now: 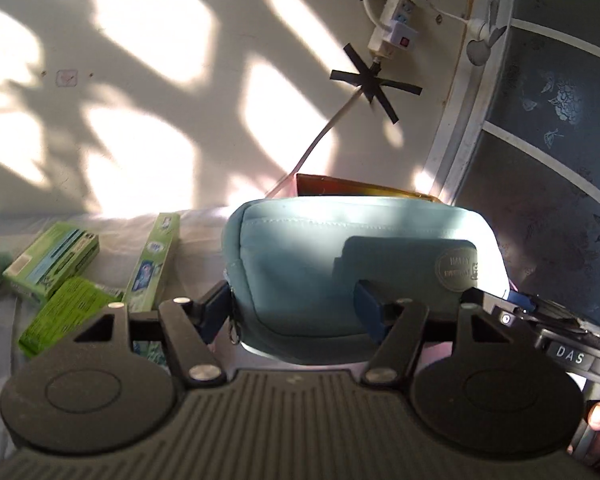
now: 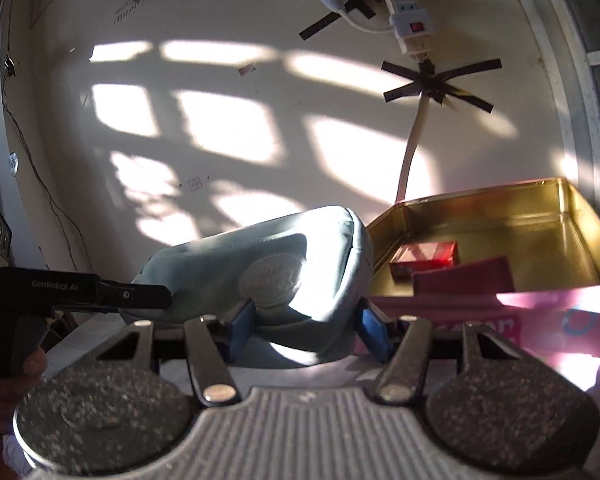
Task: Organize objects
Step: 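Grasp the teal pencil case with the right gripper and lay it in the tin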
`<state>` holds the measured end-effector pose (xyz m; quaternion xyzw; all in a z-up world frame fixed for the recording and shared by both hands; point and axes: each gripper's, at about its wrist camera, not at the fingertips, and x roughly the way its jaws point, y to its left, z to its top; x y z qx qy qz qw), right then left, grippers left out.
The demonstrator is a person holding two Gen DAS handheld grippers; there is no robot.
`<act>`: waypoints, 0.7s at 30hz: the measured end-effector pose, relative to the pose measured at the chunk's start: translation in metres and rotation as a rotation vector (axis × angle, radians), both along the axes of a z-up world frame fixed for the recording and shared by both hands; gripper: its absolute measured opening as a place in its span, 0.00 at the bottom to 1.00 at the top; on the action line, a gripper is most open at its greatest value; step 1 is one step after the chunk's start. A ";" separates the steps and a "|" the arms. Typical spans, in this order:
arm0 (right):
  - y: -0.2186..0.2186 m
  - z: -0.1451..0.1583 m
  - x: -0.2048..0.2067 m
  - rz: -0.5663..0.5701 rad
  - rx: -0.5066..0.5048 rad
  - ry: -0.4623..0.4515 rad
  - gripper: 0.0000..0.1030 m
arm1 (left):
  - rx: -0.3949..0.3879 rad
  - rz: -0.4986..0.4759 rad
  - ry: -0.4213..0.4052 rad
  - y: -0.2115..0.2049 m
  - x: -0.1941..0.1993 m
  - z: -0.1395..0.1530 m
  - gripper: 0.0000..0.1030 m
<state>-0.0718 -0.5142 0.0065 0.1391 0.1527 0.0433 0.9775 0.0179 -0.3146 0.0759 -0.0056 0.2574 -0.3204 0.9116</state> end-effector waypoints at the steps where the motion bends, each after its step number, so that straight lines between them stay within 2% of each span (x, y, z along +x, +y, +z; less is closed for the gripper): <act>1: -0.015 0.007 0.010 -0.054 -0.039 -0.013 0.54 | 0.003 -0.015 -0.018 -0.020 0.010 0.002 0.67; 4: -0.053 0.009 0.049 -0.142 -0.065 0.047 0.54 | 0.035 -0.028 -0.016 -0.079 0.044 -0.004 0.67; 7: -0.081 0.000 0.085 -0.197 -0.068 0.142 0.54 | 0.068 -0.029 0.025 -0.121 0.073 -0.019 0.67; 10: -0.090 -0.009 0.108 -0.234 -0.108 0.200 0.54 | 0.090 -0.016 0.062 -0.148 0.091 -0.034 0.67; 13: -0.099 -0.017 0.120 -0.293 -0.126 0.245 0.61 | 0.120 0.004 0.075 -0.166 0.100 -0.043 0.67; 14: -0.101 -0.019 0.121 -0.309 -0.124 0.241 0.71 | 0.144 0.020 0.061 -0.170 0.099 -0.044 0.67; 15: -0.105 -0.020 0.118 -0.337 -0.120 0.225 0.77 | 0.173 0.033 0.042 -0.173 0.097 -0.045 0.67; 19: -0.108 -0.017 0.093 -0.368 -0.052 0.149 0.74 | 0.230 0.047 -0.033 -0.165 0.078 -0.043 0.68; 21: -0.098 -0.015 0.077 -0.364 -0.060 0.107 0.72 | 0.262 0.072 -0.085 -0.158 0.067 -0.040 0.68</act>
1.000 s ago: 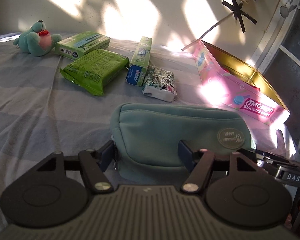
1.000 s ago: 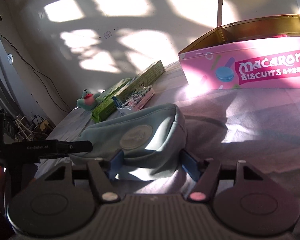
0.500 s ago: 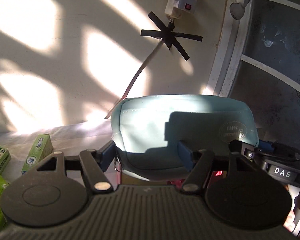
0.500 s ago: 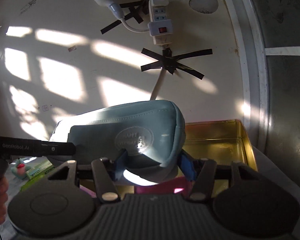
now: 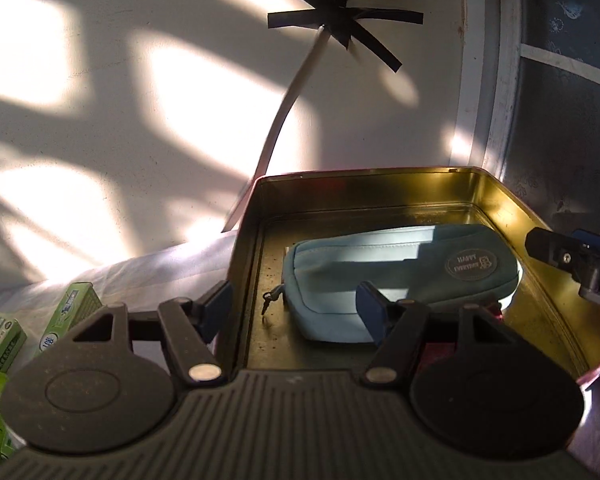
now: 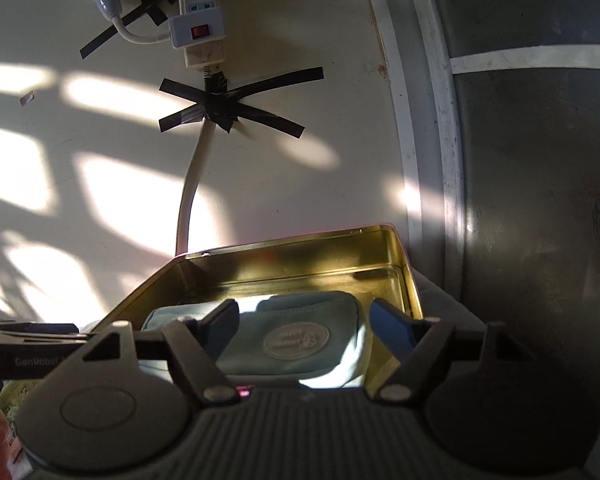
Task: Organize objects
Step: 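Grasp the teal pencil case with the right gripper and lay it in the tin, then grasp the floral tissue pack with the right gripper and drop it in the tin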
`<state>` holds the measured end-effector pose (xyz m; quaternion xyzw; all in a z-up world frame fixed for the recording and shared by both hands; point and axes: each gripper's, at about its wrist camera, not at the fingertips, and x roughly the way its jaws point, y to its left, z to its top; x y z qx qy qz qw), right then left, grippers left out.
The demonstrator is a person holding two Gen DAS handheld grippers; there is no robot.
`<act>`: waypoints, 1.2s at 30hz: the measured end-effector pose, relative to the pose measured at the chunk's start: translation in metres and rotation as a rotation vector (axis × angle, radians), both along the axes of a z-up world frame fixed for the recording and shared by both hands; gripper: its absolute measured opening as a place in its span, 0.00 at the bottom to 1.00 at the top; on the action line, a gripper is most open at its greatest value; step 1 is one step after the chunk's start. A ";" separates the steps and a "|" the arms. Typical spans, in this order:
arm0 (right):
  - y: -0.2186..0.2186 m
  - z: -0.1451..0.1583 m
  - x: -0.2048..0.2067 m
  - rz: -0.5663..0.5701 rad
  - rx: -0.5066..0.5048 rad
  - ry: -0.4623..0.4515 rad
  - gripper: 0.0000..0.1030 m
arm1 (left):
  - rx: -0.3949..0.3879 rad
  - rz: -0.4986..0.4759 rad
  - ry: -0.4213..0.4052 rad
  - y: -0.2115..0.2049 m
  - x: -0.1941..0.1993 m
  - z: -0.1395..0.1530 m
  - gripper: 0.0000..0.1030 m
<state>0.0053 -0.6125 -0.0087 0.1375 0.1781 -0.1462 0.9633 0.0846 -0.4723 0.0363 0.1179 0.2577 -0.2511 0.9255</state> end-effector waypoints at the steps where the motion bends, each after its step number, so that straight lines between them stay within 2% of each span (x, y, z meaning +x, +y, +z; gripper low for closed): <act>1: 0.005 0.001 -0.006 0.006 -0.010 -0.015 0.71 | 0.011 0.011 -0.016 0.004 -0.005 0.002 0.68; 5: 0.036 0.006 -0.033 0.043 -0.037 -0.079 0.67 | 0.027 0.057 -0.055 0.026 -0.027 0.006 0.68; 12: 0.096 0.004 -0.059 0.113 -0.032 -0.110 0.64 | 0.005 0.124 -0.047 0.085 -0.055 0.005 0.68; 18: 0.148 -0.002 -0.057 0.217 -0.031 -0.075 0.59 | 0.011 0.211 -0.049 0.145 -0.064 -0.005 0.68; 27: 0.222 -0.013 -0.033 0.388 -0.070 0.000 0.59 | 0.004 0.398 -0.014 0.238 -0.059 -0.030 0.68; 36: 0.281 -0.024 -0.006 0.507 -0.124 0.074 0.59 | -0.033 0.525 0.027 0.304 -0.041 -0.047 0.68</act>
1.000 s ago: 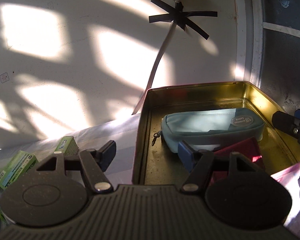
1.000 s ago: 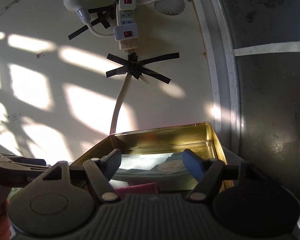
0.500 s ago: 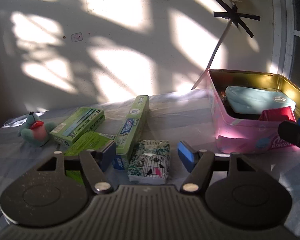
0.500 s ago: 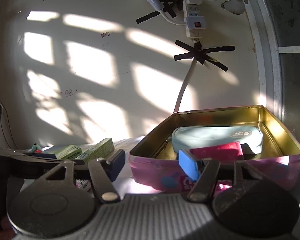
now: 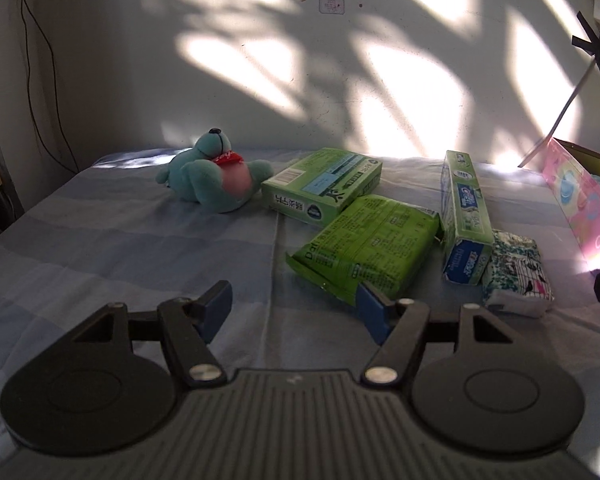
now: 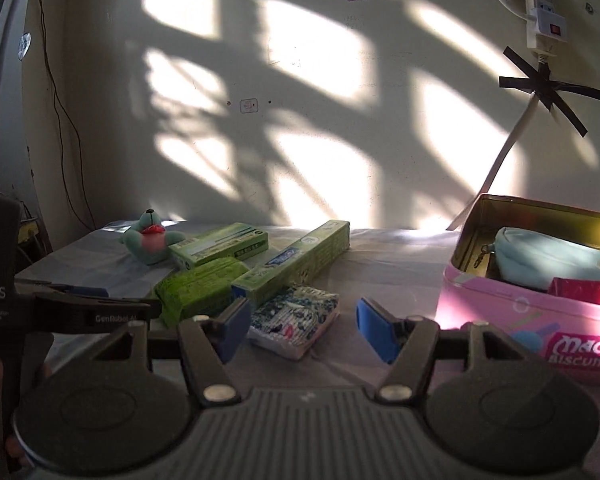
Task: Organize objects
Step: 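Grasp the floral tissue pack with the right gripper and drop it in the tin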
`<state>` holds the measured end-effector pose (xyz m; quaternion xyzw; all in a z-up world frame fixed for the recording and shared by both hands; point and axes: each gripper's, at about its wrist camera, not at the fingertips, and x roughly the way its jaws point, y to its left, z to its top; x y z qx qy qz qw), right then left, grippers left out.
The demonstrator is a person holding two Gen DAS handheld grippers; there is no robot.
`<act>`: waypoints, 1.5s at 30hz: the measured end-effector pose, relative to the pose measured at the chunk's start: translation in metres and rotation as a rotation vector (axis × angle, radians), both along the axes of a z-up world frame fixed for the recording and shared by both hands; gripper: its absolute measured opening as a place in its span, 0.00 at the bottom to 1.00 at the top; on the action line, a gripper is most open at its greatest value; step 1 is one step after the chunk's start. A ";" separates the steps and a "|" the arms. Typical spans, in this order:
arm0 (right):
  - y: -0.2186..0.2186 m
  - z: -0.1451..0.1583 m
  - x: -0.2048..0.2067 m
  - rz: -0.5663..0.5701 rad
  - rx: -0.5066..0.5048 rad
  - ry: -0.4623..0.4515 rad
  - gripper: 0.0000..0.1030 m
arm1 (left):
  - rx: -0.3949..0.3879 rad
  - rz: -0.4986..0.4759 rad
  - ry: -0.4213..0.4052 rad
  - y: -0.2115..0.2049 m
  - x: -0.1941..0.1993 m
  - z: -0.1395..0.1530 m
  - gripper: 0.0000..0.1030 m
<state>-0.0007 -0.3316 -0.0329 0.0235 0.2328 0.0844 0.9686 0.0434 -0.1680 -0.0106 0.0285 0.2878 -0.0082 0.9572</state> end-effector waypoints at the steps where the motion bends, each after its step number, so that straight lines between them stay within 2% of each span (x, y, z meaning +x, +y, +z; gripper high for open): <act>1: 0.004 -0.002 0.004 0.008 -0.001 0.009 0.59 | -0.006 0.008 0.003 0.004 0.001 -0.001 0.68; 7: 0.020 -0.010 0.022 0.021 -0.028 0.054 0.59 | -0.045 0.026 0.038 0.015 0.006 -0.010 0.68; 14: 0.023 -0.025 0.043 0.010 -0.059 0.124 0.61 | -0.093 0.024 0.038 0.024 0.008 -0.011 0.69; 21: 0.024 -0.043 0.074 -0.015 -0.057 0.224 0.74 | -0.072 0.021 0.035 0.020 0.009 -0.012 0.69; 23: 0.027 -0.044 0.080 -0.012 -0.065 0.228 0.79 | -0.064 0.020 0.034 0.019 0.009 -0.013 0.69; 25: 0.031 -0.045 0.081 -0.016 -0.085 0.230 0.76 | -0.058 0.022 0.037 0.019 0.009 -0.013 0.69; 26: 0.032 -0.045 0.080 -0.020 -0.097 0.221 0.68 | -0.055 0.022 0.039 0.018 0.009 -0.013 0.69; 27: 0.031 -0.044 0.078 -0.014 -0.097 0.219 0.65 | -0.053 0.023 0.041 0.018 0.009 -0.013 0.69; 30: 0.026 -0.043 0.064 0.004 -0.096 0.219 0.63 | -0.048 0.023 0.042 0.018 0.009 -0.014 0.69; 34: 0.012 -0.041 0.019 0.053 -0.124 0.211 0.63 | -0.058 0.004 0.037 0.018 0.005 -0.013 0.69; 36: -0.001 -0.039 -0.010 0.065 -0.127 0.205 0.64 | -0.069 -0.031 0.027 0.015 -0.002 -0.010 0.69; 38: -0.017 -0.039 -0.034 0.051 -0.136 0.203 0.66 | -0.102 -0.100 0.053 0.007 -0.008 -0.007 0.67; 41: -0.042 -0.038 -0.058 -0.006 -0.115 0.201 0.77 | -0.167 -0.258 0.073 -0.021 -0.027 0.002 0.67; 45: -0.060 -0.032 -0.067 -0.038 -0.063 0.187 0.79 | -0.200 -0.480 0.137 -0.067 -0.047 0.013 0.67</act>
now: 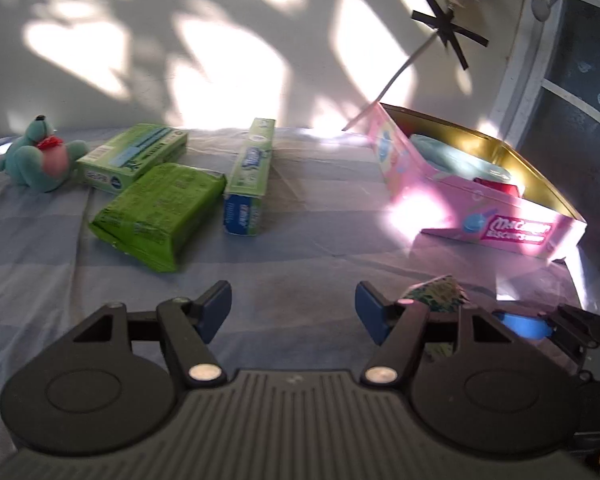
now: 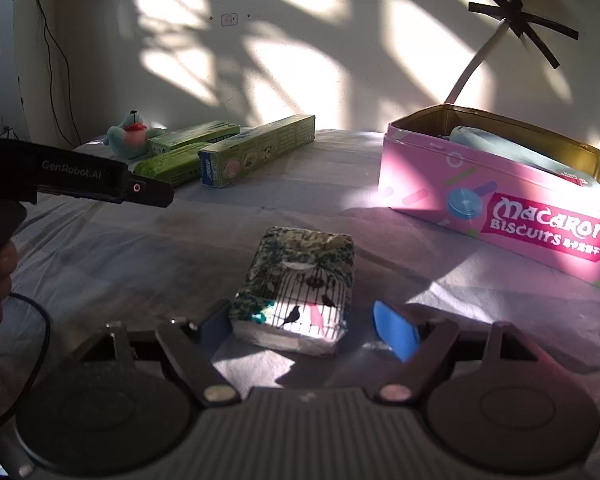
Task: Organize objects
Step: 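Grasp the floral tissue pack with the right gripper and drop it in the tin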
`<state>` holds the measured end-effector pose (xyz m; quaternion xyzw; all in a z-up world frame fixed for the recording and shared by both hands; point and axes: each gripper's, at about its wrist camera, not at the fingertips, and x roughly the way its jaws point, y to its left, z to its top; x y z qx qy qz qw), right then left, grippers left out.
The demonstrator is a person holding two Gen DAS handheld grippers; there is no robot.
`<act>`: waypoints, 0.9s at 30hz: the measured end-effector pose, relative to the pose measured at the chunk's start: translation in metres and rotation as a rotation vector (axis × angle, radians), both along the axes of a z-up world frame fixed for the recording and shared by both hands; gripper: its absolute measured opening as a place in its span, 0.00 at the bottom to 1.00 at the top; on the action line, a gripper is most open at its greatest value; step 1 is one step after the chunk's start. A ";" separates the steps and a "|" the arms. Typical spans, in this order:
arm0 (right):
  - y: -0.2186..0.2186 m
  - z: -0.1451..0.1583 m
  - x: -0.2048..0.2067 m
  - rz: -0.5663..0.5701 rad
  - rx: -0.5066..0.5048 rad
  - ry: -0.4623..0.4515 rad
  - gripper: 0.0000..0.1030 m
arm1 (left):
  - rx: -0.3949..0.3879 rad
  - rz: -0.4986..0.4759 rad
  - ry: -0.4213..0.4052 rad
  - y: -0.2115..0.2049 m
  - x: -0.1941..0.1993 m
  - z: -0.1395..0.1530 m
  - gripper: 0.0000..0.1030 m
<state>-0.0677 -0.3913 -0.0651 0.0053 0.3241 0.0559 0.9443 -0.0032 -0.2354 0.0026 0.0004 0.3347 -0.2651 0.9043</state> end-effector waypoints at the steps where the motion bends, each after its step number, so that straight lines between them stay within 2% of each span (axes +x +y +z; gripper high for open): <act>1: -0.001 0.001 0.000 0.004 0.001 -0.005 0.80 | -0.005 -0.029 0.019 -0.007 -0.001 0.001 0.67; 4: -0.004 -0.002 0.001 0.032 0.005 0.000 0.82 | -0.015 -0.103 0.125 -0.031 -0.001 -0.007 0.67; 6: -0.004 -0.009 0.002 0.048 0.002 0.010 0.77 | -0.028 -0.147 0.216 -0.044 0.004 -0.019 0.66; 7: -0.001 -0.010 0.000 0.056 -0.014 0.001 0.72 | -0.031 -0.150 0.216 -0.049 0.002 -0.023 0.63; 8: -0.001 -0.009 -0.002 0.075 -0.010 -0.012 0.58 | -0.012 -0.153 0.194 -0.057 -0.001 -0.023 0.57; 9: -0.001 -0.008 -0.003 0.077 -0.004 -0.018 0.55 | -0.014 -0.173 0.202 -0.063 -0.002 -0.023 0.54; 10: -0.004 -0.008 -0.004 0.075 0.016 -0.024 0.54 | -0.038 -0.201 0.229 -0.068 0.000 -0.021 0.40; 11: -0.007 -0.006 -0.005 0.060 0.036 -0.038 0.52 | -0.041 -0.200 0.228 -0.074 0.000 -0.016 0.40; 15: -0.031 0.021 -0.008 -0.015 0.026 -0.202 0.52 | -0.037 -0.253 0.075 -0.106 -0.002 0.025 0.40; 19: -0.061 0.051 0.018 -0.091 0.030 -0.309 0.52 | -0.031 -0.277 -0.054 -0.145 0.014 0.053 0.46; 21: -0.074 0.057 0.042 -0.132 0.032 -0.321 0.53 | -0.029 -0.268 -0.074 -0.164 0.033 0.054 0.46; 23: -0.082 0.055 0.066 -0.173 0.029 -0.310 0.53 | -0.024 -0.241 -0.059 -0.179 0.053 0.048 0.49; 26: -0.092 0.043 0.094 -0.222 0.010 -0.274 0.57 | 0.041 -0.166 -0.054 -0.198 0.074 0.037 0.52; 27: -0.095 0.037 0.097 -0.245 0.007 -0.276 0.62 | 0.065 -0.143 -0.075 -0.200 0.075 0.036 0.52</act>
